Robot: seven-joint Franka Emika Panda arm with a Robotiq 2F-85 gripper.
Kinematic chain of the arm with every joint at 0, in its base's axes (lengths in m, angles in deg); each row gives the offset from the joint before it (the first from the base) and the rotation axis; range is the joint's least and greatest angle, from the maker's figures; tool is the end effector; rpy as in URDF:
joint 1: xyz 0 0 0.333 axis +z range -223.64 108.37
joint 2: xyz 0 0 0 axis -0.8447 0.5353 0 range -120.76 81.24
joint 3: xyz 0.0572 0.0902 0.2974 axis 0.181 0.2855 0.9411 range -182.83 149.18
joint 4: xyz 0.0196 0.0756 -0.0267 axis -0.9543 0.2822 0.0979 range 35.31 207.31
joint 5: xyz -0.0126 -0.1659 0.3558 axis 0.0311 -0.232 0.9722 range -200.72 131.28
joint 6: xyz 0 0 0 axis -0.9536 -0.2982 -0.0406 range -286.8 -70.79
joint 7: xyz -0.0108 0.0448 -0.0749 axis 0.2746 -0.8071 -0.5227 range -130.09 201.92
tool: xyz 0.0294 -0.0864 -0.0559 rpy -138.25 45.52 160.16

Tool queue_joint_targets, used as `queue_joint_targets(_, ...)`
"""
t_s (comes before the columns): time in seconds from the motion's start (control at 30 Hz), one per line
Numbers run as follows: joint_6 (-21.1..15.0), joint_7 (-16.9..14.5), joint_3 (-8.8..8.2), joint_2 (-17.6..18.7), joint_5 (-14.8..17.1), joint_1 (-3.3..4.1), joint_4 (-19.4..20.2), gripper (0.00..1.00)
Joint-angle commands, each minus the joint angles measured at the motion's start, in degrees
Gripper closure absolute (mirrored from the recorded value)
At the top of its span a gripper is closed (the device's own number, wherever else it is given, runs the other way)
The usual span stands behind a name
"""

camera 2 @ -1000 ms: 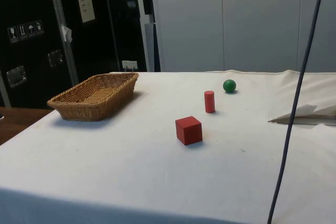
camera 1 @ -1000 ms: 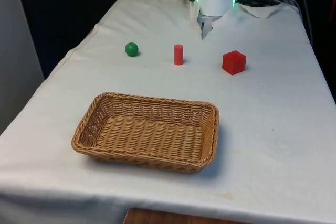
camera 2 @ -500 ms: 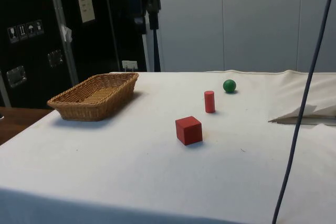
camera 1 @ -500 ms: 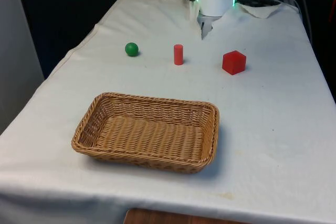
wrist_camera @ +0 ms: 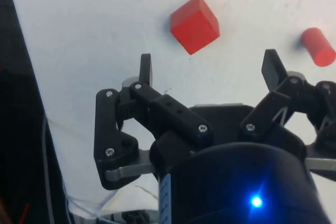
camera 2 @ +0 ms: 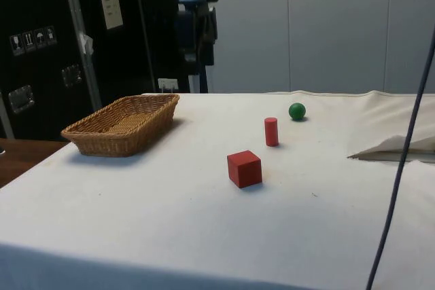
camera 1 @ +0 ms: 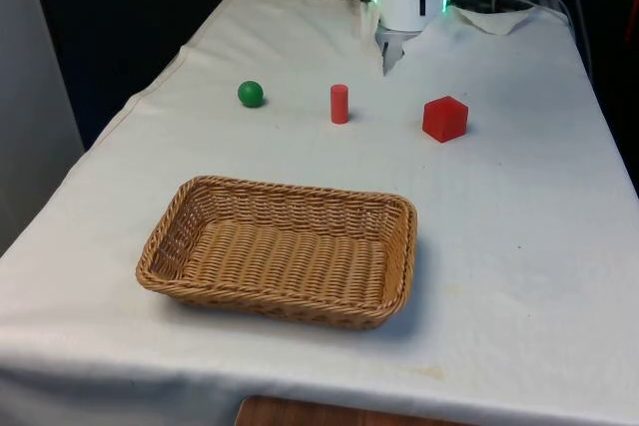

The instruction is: Pick up the object to the left of the cylinder and place it into the basket.

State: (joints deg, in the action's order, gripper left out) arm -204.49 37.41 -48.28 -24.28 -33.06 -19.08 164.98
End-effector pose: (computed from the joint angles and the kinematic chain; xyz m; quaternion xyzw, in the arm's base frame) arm 0.4982 0.0619 0.3689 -0.9984 -0.0395 -0.0225 0.0332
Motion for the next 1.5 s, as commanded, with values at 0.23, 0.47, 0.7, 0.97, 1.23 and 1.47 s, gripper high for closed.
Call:
queue_joint_targets(0.23,-6.3,1.8,2.01,1.5,-0.1,0.17,4.2,0.0)
queue_joint_targets(0.47,-9.7,2.5,3.15,3.4,-0.3,0.0,6.5,0.0)
queue_joint_targets(0.7,-12.0,1.8,3.21,4.9,-0.3,-0.11,8.5,0.0)
queue_joint_targets(0.97,-15.4,0.0,3.27,6.3,-0.2,-0.11,11.1,0.0)
queue_joint_targets(1.23,-18.0,-2.6,3.32,8.1,0.1,-0.17,12.4,0.0)
queue_joint_targets(1.47,-21.7,-5.1,3.78,10.8,0.3,-0.23,13.7,0.0)
